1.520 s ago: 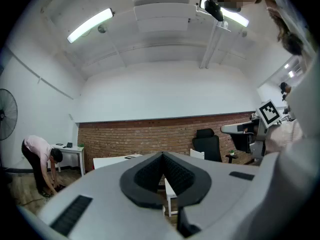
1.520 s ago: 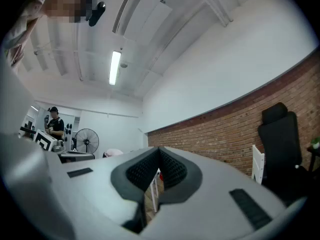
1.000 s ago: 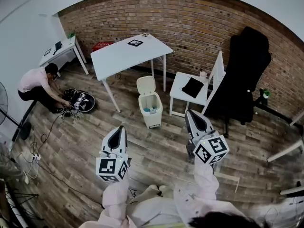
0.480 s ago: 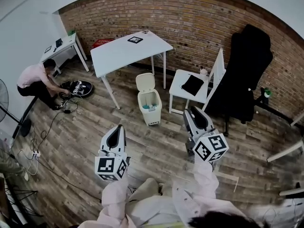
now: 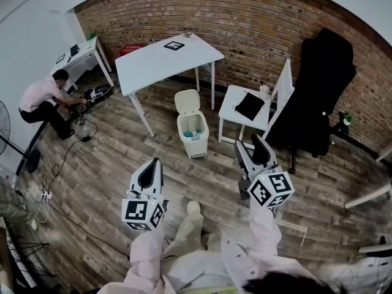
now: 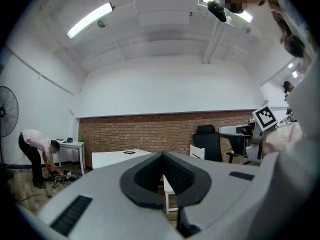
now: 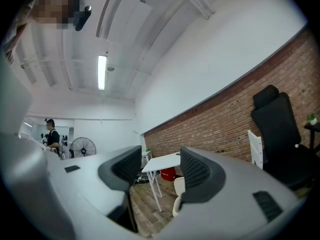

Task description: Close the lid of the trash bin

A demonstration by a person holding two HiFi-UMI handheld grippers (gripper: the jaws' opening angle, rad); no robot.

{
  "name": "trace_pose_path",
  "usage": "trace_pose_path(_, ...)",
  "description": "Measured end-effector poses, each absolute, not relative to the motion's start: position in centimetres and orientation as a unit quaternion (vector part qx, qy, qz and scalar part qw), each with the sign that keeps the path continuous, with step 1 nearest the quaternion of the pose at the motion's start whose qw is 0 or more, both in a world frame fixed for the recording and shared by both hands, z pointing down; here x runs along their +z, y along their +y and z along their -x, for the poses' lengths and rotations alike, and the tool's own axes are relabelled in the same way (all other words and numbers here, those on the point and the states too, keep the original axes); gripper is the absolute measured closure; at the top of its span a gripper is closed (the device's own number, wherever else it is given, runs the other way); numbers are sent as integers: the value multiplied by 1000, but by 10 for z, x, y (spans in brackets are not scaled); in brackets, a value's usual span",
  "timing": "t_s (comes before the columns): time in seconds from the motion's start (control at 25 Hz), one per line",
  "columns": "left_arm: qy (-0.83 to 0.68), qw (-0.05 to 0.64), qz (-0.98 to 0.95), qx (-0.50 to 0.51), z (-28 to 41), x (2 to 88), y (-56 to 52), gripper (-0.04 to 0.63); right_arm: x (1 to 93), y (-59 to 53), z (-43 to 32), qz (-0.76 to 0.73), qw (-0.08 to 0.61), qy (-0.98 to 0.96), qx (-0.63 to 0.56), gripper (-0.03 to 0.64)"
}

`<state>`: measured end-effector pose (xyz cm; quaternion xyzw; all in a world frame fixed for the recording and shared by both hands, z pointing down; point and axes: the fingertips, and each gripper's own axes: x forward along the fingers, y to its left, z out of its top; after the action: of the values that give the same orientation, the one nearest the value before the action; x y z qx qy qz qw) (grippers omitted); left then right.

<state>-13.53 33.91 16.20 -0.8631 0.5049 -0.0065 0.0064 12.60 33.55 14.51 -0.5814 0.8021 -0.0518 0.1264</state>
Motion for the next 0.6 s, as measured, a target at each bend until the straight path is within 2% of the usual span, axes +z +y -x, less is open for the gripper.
trace_pose_path(0.6,505,-36,862,-19,140,194,218,603,186,217,-117,589,70,800,-90,391)
